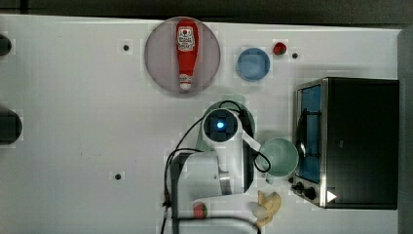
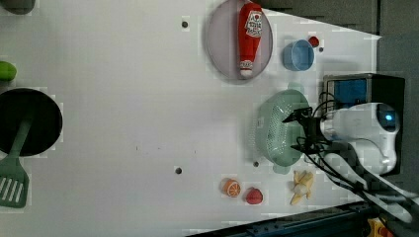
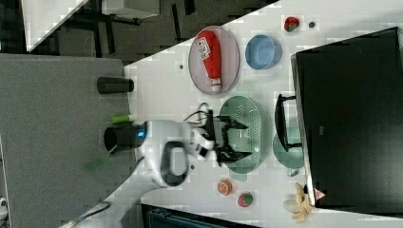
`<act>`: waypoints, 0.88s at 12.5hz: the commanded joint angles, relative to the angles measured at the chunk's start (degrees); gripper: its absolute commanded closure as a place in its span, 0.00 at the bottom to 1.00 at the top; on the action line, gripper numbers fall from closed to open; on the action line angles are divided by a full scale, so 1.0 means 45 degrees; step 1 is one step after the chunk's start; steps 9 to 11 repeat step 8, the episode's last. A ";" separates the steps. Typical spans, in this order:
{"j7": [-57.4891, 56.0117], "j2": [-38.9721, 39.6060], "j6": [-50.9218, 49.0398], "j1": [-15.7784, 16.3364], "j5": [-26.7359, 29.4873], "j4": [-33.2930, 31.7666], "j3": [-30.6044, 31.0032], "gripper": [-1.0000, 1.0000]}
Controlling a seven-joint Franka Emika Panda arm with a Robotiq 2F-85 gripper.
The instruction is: Drag strainer left to right.
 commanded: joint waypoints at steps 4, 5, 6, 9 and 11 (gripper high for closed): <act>-0.6710 -0.6628 -0.5759 0.0338 0.3330 0.1251 0.0176 0.00; -0.7697 -0.7317 -0.6770 0.0336 0.3278 0.1725 0.0148 0.00; -0.8113 -0.7775 -0.7694 0.0333 0.3273 0.2330 0.0131 0.00; -0.8091 -0.8089 -0.9717 0.0331 0.3331 0.3537 0.0105 0.00; -0.8091 -0.8089 -0.9717 0.0331 0.3331 0.3537 0.0105 0.00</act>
